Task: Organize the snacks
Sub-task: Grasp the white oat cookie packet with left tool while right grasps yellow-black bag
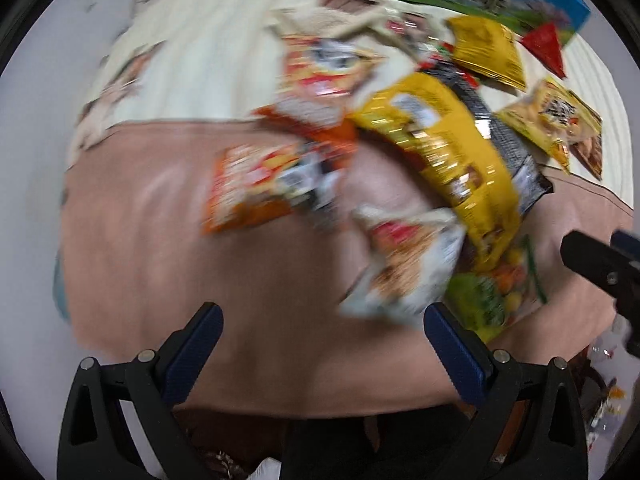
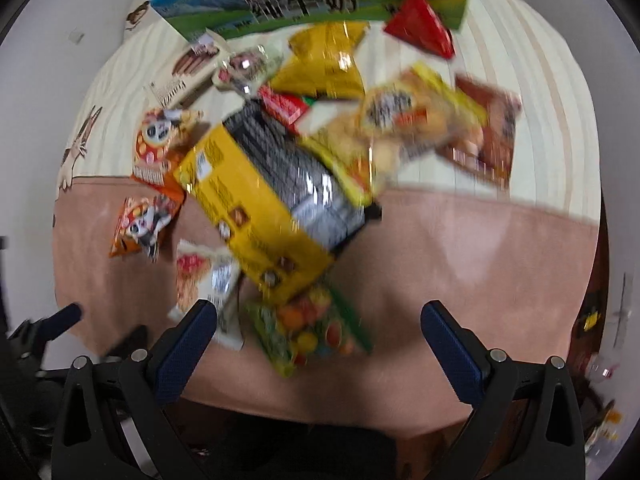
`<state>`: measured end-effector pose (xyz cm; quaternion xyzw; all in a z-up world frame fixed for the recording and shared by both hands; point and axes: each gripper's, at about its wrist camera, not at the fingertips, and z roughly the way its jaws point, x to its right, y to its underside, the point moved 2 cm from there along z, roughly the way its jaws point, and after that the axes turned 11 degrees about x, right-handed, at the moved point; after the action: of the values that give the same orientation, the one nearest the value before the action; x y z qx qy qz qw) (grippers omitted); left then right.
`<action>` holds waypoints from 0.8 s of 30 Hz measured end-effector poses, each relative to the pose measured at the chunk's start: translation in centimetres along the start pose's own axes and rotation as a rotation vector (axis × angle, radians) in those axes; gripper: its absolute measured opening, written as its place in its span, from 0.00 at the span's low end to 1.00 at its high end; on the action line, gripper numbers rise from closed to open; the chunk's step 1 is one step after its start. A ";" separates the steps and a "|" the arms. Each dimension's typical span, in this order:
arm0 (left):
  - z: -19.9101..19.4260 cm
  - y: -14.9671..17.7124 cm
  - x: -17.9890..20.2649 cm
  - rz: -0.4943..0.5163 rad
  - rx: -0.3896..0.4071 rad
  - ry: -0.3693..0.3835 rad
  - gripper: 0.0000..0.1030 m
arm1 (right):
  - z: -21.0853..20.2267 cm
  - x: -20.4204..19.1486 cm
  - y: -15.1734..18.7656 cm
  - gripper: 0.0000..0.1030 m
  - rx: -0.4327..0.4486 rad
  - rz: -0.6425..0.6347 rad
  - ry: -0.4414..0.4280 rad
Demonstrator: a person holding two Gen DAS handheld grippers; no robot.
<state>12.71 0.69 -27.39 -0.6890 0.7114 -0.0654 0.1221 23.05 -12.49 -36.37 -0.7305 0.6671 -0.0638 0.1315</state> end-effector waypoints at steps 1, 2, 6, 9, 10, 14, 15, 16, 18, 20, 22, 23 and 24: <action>0.8 -0.4 0.9 0.018 -0.008 0.017 1.00 | 0.1 0.0 -0.7 1.00 0.005 -0.017 0.001; 1.7 -0.7 1.8 0.036 -0.013 0.041 1.00 | 0.1 0.1 -1.3 1.00 0.008 -0.032 0.008; 4.5 -1.4 4.5 0.093 -0.035 0.092 0.81 | -0.1 0.3 -3.7 1.00 0.014 -0.096 0.028; 6.1 -1.1 4.7 0.068 -0.059 0.127 0.47 | 0.2 0.3 -5.2 1.00 0.002 -0.136 0.020; 6.4 -0.9 4.2 0.037 -0.060 0.133 0.47 | 0.5 0.1 -5.6 1.00 -0.003 -0.153 0.015; 6.3 0.4 0.4 -0.090 -0.022 0.085 0.47 | 1.9 -1.6 -7.0 1.00 -0.037 -0.232 -0.025; 6.5 0.7 -0.7 -0.133 -0.021 0.073 0.47 | 2.6 -2.5 -7.4 1.00 -0.052 -0.262 -0.036; 6.7 1.1 -1.7 -0.175 -0.023 0.057 0.47 | 3.3 -3.2 -7.5 1.00 -0.065 -0.283 -0.045; 7.4 1.7 -3.7 -0.260 -0.028 0.032 0.47 | 5.0 -4.8 -7.8 1.00 -0.098 -0.327 -0.061; 8.3 2.0 -4.8 -0.312 -0.036 0.020 0.47 | 7.2 -6.4 -7.7 1.00 -0.147 -0.390 -0.059; 8.9 2.0 -5.1 -0.323 -0.037 0.019 0.47 | 9.1 -7.7 -7.3 1.00 -0.184 -0.451 -0.032; 9.0 1.9 -5.1 -0.316 -0.032 0.012 0.47 | 9.9 -8.1 -7.0 1.00 -0.199 -0.477 -0.017; 8.8 1.8 -5.0 -0.308 -0.027 0.006 0.47 | 10.6 -8.3 -6.6 1.00 -0.210 -0.498 0.014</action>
<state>13.38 6.40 -35.93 -0.7914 0.5984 -0.0757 0.0992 31.40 -2.66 -44.01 -0.8811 0.4710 -0.0296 0.0306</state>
